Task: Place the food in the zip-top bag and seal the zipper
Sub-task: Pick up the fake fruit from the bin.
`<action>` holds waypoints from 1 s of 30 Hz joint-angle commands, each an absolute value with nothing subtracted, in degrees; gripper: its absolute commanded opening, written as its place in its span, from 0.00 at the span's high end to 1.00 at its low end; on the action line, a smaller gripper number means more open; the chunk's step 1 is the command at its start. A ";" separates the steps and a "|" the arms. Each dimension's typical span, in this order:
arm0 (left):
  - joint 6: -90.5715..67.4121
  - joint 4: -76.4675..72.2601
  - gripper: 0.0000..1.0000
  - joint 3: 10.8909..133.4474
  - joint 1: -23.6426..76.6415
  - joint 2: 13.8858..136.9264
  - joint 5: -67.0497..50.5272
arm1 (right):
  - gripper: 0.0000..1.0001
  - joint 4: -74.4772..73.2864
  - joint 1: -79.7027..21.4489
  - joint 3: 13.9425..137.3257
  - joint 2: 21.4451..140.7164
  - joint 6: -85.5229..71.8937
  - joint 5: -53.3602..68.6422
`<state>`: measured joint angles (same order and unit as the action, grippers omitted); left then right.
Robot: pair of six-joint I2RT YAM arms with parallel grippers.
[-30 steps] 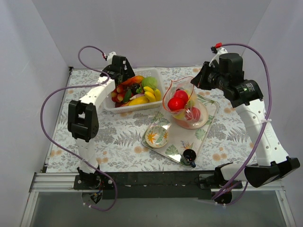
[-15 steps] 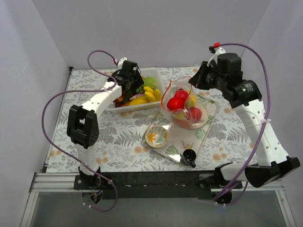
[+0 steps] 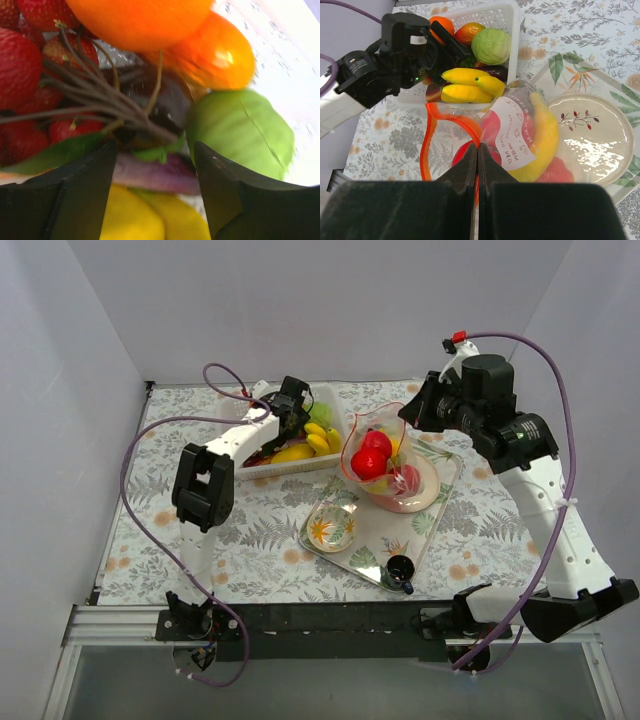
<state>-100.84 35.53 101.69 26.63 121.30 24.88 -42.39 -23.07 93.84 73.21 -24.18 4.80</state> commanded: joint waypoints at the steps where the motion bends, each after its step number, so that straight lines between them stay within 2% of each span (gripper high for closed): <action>1: -106.08 42.09 0.36 108.36 26.63 124.09 32.69 | 0.99 -40.52 -23.38 95.19 70.40 -24.08 4.48; 5: -106.70 42.28 0.31 109.69 26.37 125.24 35.86 | 0.99 -40.87 -23.38 95.01 69.87 -23.91 4.22; 19: -102.93 38.86 0.33 110.04 25.49 128.06 34.98 | 0.99 -41.13 -23.38 94.83 69.43 -23.82 4.31; 22: -101.96 37.53 0.27 109.07 25.49 128.14 33.93 | 0.99 -40.96 -23.38 94.83 69.52 -24.08 4.92; 24: -101.78 37.62 0.18 108.98 25.49 128.49 33.75 | 0.99 -40.78 -23.38 94.83 69.43 -24.17 5.27; 26: -101.08 37.09 0.19 108.81 25.49 128.58 33.31 | 0.99 -40.78 -23.29 94.92 69.26 -24.34 5.36; 29: -101.07 36.21 0.32 108.02 25.49 128.15 33.05 | 0.99 -40.96 -23.47 95.01 69.00 -24.26 5.27; 30: -100.99 35.43 0.44 107.50 25.49 127.62 32.96 | 0.99 -41.04 -23.47 95.10 68.99 -24.26 5.19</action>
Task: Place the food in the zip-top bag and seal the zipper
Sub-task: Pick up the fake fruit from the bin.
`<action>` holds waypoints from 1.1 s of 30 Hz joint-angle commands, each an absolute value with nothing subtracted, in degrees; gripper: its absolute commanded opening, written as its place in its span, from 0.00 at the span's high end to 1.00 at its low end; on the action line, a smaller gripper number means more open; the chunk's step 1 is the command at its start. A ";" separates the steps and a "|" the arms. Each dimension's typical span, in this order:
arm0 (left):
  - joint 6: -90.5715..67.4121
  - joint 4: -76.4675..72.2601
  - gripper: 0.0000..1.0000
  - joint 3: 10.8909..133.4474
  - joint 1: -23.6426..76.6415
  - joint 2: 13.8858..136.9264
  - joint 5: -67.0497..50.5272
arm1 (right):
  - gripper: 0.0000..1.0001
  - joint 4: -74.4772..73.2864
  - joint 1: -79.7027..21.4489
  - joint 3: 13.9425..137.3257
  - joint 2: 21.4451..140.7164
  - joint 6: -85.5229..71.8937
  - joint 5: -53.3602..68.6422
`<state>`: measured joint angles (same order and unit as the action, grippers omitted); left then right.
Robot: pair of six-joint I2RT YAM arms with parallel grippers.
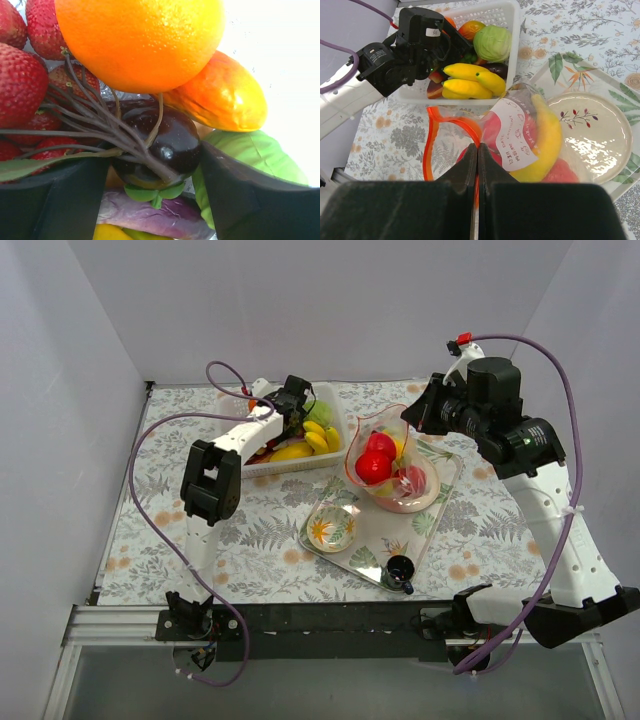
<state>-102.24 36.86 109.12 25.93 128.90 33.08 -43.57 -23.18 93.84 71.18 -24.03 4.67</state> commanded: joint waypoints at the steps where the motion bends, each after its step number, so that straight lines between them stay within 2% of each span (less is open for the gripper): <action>1: -100.46 34.98 0.50 107.23 25.49 127.27 32.87 | 0.99 -41.13 -23.38 95.10 68.99 -24.26 5.10; 3: -99.85 34.46 0.60 106.79 25.49 126.57 32.61 | 0.99 -41.13 -23.47 95.01 68.64 -24.26 5.01; 4: -99.67 34.37 0.67 106.70 25.58 125.61 32.26 | 0.99 -41.13 -23.47 94.92 68.64 -24.26 5.10; 7: -98.79 33.58 0.74 105.21 25.58 123.06 31.56 | 0.99 -40.96 -23.47 94.75 68.55 -24.43 5.19; 14: -96.69 29.45 0.75 99.41 25.58 115.68 29.01 | 0.99 -40.43 -23.47 94.04 68.20 -24.78 5.19; 33: -91.58 19.60 0.73 92.81 24.96 105.74 16.70 | 0.99 -39.46 -23.47 92.55 68.55 -25.05 5.19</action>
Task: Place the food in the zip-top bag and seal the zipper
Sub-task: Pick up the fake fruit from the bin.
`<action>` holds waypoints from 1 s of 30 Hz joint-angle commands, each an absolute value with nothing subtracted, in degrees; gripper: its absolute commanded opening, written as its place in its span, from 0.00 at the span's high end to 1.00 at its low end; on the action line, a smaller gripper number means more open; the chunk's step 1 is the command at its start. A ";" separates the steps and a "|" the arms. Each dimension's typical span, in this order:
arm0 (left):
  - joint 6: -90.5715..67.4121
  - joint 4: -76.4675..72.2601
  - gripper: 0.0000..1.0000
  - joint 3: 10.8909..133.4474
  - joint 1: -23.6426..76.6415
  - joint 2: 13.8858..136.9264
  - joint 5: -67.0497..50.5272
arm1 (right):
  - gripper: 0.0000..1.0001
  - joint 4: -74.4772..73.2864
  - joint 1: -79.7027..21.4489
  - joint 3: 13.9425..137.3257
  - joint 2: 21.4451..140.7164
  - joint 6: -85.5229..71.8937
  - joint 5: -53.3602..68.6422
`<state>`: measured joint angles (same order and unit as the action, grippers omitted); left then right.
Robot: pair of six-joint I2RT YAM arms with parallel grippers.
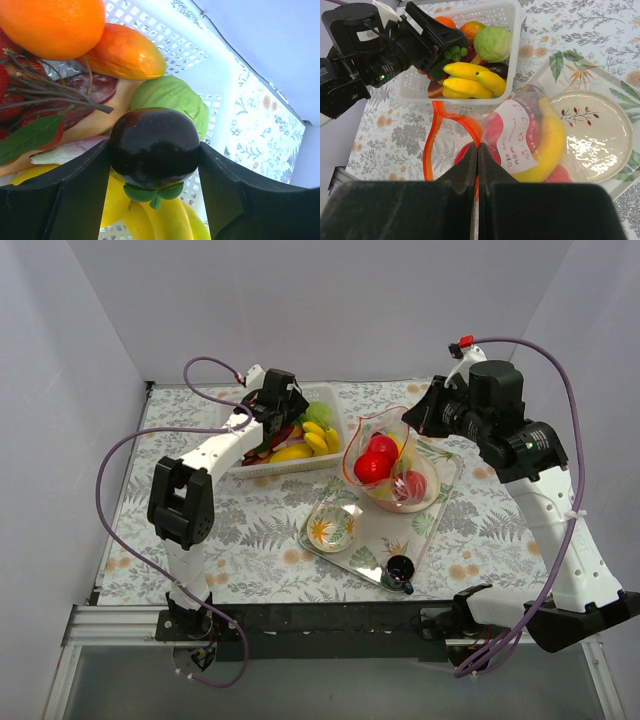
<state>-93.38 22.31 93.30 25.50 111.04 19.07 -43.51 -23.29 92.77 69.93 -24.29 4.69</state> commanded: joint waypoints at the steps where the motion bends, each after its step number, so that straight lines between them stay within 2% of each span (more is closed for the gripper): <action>1: -90.97 19.51 0.73 92.90 24.87 105.47 16.44 | 0.99 -39.29 -23.64 92.55 68.64 -25.05 5.27; 7: -85.36 19.16 0.72 94.13 24.87 102.49 12.84 | 0.99 -38.58 -23.73 92.28 69.78 -24.96 5.54; 20: -76.82 25.57 0.72 93.25 27.16 87.72 0.09 | 0.99 -37.26 -24.35 94.48 74.62 -25.14 3.34; 22: -76.90 26.01 0.72 93.25 29.26 86.58 -3.76 | 0.99 -37.53 -24.61 95.62 75.58 -25.40 2.82; 30: -78.13 26.02 0.72 93.43 37.52 85.87 -5.01 | 0.99 -38.67 -25.14 99.31 77.43 -25.40 1.06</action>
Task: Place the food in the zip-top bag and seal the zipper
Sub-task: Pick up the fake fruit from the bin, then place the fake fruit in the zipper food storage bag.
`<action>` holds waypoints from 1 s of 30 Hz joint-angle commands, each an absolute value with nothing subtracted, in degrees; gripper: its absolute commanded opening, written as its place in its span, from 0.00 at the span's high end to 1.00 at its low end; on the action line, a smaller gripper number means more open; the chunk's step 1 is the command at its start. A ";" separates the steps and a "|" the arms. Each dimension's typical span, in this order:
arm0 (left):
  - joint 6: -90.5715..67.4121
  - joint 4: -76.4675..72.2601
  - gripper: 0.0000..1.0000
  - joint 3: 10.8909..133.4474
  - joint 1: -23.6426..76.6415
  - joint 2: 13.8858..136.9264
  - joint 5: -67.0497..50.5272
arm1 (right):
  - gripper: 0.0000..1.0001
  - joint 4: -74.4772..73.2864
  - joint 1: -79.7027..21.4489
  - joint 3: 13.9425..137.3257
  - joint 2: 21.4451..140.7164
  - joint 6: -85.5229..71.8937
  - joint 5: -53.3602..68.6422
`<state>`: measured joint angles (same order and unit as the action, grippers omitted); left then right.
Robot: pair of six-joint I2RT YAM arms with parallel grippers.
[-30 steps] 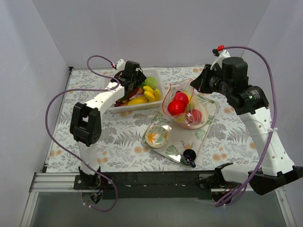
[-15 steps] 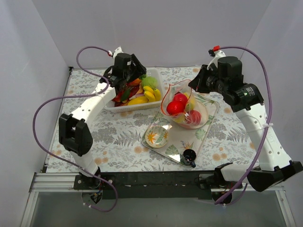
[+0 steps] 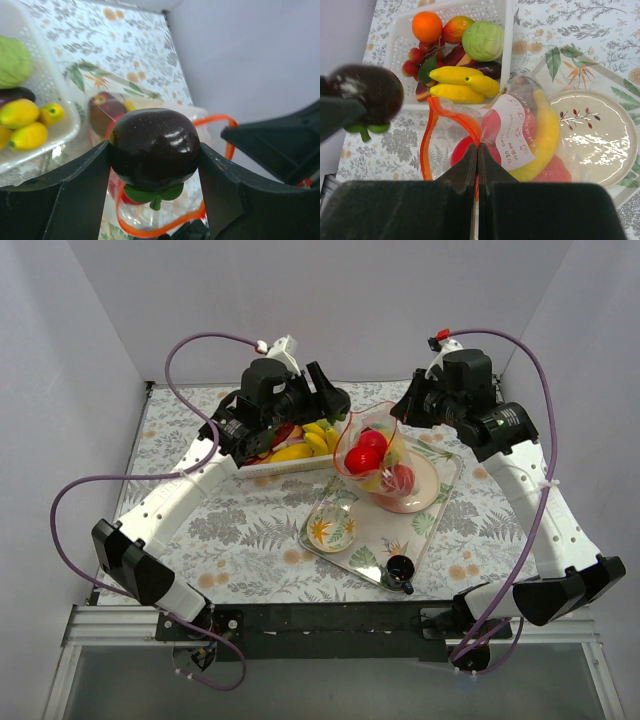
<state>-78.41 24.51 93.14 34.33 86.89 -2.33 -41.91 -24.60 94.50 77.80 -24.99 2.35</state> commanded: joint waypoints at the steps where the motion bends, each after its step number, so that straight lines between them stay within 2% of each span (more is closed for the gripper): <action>1: -78.31 25.93 0.72 93.51 38.14 85.87 -5.01 | 0.99 -38.93 -25.22 99.66 77.78 -25.40 0.97; 12: -79.89 24.08 0.71 93.42 44.47 90.43 -3.16 | 0.99 -39.82 -26.19 102.48 79.28 -25.75 0.35; 14: -79.72 24.26 0.63 94.65 45.17 92.72 -2.73 | 0.99 -39.99 -26.37 102.48 79.28 -25.84 0.26; 15: -79.80 24.61 0.52 95.79 45.35 93.59 -2.46 | 0.99 -39.99 -26.54 102.48 79.10 -25.93 0.26; 16: -79.80 24.96 0.36 96.41 45.44 94.65 -1.85 | 0.99 -39.99 -26.72 102.48 78.84 -25.84 0.26; 18: -79.80 25.05 0.20 97.29 45.79 95.36 -1.84 | 0.99 -40.25 -26.81 102.57 78.58 -25.93 0.26; 19: -79.80 25.05 0.17 97.90 45.88 95.36 -1.85 | 0.99 -40.34 -26.81 102.57 78.23 -25.84 0.26; 27: -80.86 24.08 0.17 97.03 46.14 90.72 -2.28 | 0.99 -41.13 -26.98 102.30 76.64 -25.66 -2.11; 30: -81.65 23.91 0.20 96.42 46.14 87.47 -3.60 | 0.99 -41.66 -27.16 103.01 76.38 -25.93 -1.85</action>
<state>-80.75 25.19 95.68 45.89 95.07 -2.42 -43.77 -26.70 99.66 79.07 -25.34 -1.32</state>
